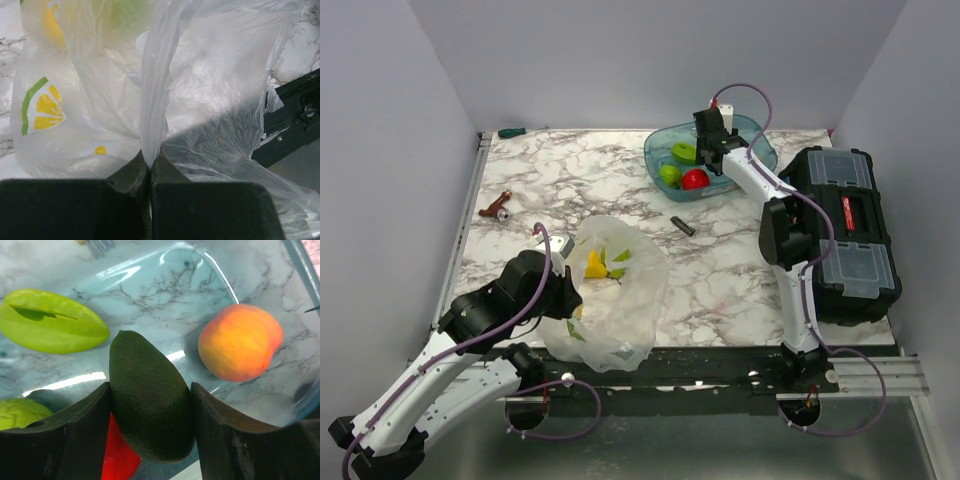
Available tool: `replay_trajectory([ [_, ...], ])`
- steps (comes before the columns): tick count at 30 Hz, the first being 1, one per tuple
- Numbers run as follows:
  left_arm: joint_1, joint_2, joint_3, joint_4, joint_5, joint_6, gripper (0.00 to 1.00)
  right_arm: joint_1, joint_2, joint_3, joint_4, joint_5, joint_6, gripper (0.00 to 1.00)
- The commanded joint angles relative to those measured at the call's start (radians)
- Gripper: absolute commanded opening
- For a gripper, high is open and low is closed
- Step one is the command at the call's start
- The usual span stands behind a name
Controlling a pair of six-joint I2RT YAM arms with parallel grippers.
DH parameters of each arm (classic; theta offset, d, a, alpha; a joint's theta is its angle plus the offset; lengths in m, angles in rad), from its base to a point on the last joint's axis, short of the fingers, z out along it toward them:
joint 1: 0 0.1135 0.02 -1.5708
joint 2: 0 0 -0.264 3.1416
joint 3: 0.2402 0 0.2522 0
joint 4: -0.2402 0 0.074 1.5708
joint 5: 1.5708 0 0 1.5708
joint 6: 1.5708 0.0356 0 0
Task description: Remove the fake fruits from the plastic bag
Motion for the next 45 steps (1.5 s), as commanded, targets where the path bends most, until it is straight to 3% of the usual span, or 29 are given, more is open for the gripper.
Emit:
replay_trajectory([
  [1, 0.008, 0.004, -0.007, 0.008, -0.002, 0.004, 0.00, -0.013, 0.060, 0.064, -0.085, -0.060, -0.001, 0.15],
  [8, 0.018, 0.007, -0.006, 0.009, -0.007, 0.000, 0.00, -0.026, 0.086, 0.054, -0.091, -0.107, 0.006, 0.31],
  [17, 0.025, 0.020, -0.005, 0.007, -0.005, 0.001, 0.00, -0.028, 0.032, -0.001, -0.077, -0.143, 0.026, 0.75],
  [19, 0.024, 0.017, -0.005, 0.008, -0.005, 0.000, 0.00, -0.028, 0.014, -0.001, -0.082, -0.151, 0.022, 0.81],
  [26, 0.025, 0.019, -0.005, 0.009, -0.005, 0.000, 0.00, -0.026, -0.155, -0.080, -0.094, -0.160, 0.031, 0.84],
  [38, 0.026, 0.080, -0.011, 0.021, -0.015, -0.007, 0.00, 0.097, -0.682, -0.776, 0.201, -0.441, 0.095, 0.84],
  [45, 0.024, 0.114, -0.012, 0.021, -0.017, -0.010, 0.00, 0.262, -0.901, -1.115, 0.292, -0.467, 0.176, 0.84],
])
